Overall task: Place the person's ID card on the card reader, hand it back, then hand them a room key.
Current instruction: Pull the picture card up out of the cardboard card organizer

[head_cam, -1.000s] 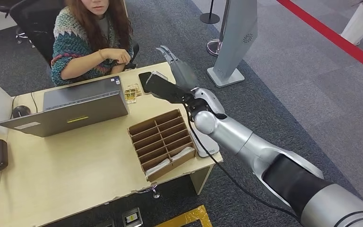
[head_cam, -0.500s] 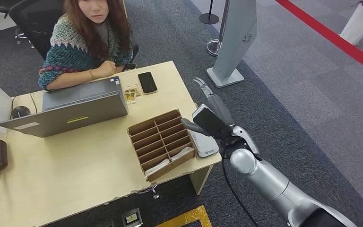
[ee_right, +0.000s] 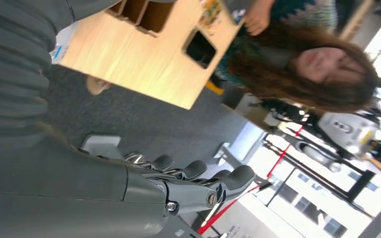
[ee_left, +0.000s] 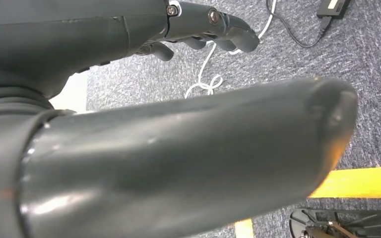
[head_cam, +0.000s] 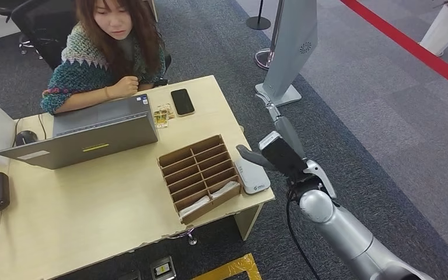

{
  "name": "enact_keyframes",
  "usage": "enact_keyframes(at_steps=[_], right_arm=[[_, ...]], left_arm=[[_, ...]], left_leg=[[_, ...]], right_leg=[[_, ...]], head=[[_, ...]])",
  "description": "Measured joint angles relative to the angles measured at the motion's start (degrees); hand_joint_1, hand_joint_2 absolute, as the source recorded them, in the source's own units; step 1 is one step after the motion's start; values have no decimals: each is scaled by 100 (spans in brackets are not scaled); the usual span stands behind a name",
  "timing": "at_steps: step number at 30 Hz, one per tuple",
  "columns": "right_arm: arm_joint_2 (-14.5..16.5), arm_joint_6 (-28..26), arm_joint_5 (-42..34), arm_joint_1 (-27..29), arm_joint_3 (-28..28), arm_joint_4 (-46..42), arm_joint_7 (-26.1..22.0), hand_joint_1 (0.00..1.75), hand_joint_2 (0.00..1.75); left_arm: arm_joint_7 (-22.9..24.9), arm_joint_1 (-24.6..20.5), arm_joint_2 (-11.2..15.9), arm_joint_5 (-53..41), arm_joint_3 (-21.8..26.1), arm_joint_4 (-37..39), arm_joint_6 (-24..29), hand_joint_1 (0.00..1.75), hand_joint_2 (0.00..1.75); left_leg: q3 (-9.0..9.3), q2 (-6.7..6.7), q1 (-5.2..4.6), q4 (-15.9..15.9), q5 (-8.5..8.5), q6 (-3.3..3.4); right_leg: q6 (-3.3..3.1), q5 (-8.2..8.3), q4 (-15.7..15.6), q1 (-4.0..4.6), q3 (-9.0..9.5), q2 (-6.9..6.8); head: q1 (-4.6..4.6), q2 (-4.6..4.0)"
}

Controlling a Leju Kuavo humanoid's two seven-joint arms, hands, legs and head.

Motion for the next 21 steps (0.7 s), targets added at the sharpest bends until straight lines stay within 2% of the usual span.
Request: enact_keyframes(at_steps=[5,21], right_arm=[[62,-140,-612,73,-176,-366,-390,0,175],[229,-150,-654,127,-427,-972,-531,0,175]], left_arm=[[27,-1,4,-43,-2,0,-15,0,0],[82,-19,4,-89,-2,0,-16,0,0]], left_leg=[[0,0,0,0,0,0],[0,0,0,0,0,0]], right_leg=[[0,0,0,0,0,0],[0,0,0,0,0,0]], head=[[0,0],[0,-1]])
